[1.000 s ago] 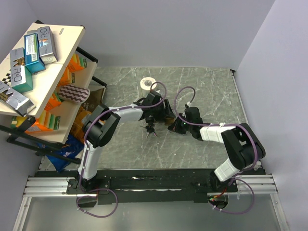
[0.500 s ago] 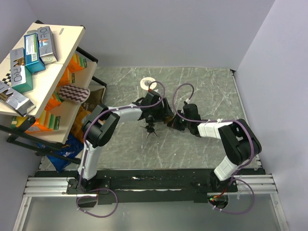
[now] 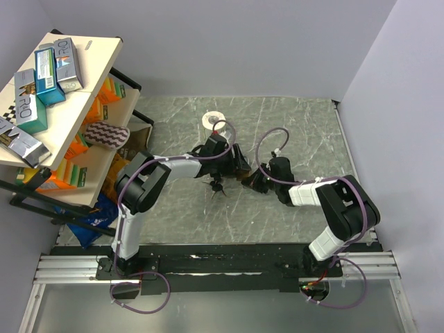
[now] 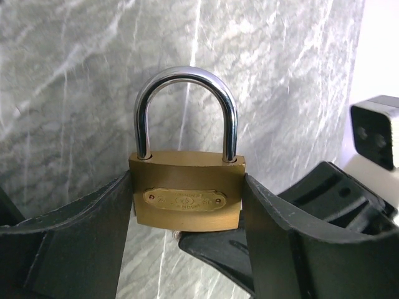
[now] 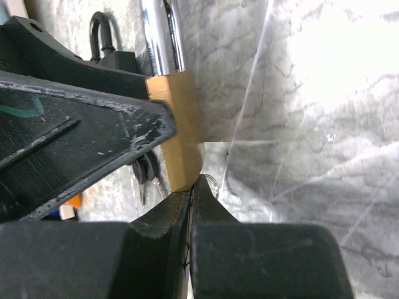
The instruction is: Unlock with the key
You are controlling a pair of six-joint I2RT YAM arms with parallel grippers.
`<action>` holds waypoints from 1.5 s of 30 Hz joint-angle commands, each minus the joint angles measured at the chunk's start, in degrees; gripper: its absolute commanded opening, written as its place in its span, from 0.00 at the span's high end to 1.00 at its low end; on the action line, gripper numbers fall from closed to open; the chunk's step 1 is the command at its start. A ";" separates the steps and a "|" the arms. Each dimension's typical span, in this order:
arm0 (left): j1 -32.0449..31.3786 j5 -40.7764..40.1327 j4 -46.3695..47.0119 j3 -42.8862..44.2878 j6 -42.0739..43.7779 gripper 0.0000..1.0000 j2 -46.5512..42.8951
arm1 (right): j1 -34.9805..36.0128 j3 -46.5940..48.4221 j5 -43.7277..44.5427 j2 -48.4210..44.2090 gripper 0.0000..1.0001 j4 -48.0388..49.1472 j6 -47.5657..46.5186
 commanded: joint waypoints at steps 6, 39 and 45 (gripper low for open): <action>-1.80 15.91 -7.71 -5.86 1.27 0.99 -5.36 | -7.30 -2.88 8.06 -2.45 1.00 22.23 5.63; -1.89 24.54 9.97 -12.46 -1.19 0.99 -10.98 | -9.23 -3.15 -0.11 3.18 1.00 35.68 11.44; -1.80 18.39 -3.91 -6.06 4.51 0.99 -9.32 | -8.97 0.10 -1.43 -0.86 0.98 21.64 6.08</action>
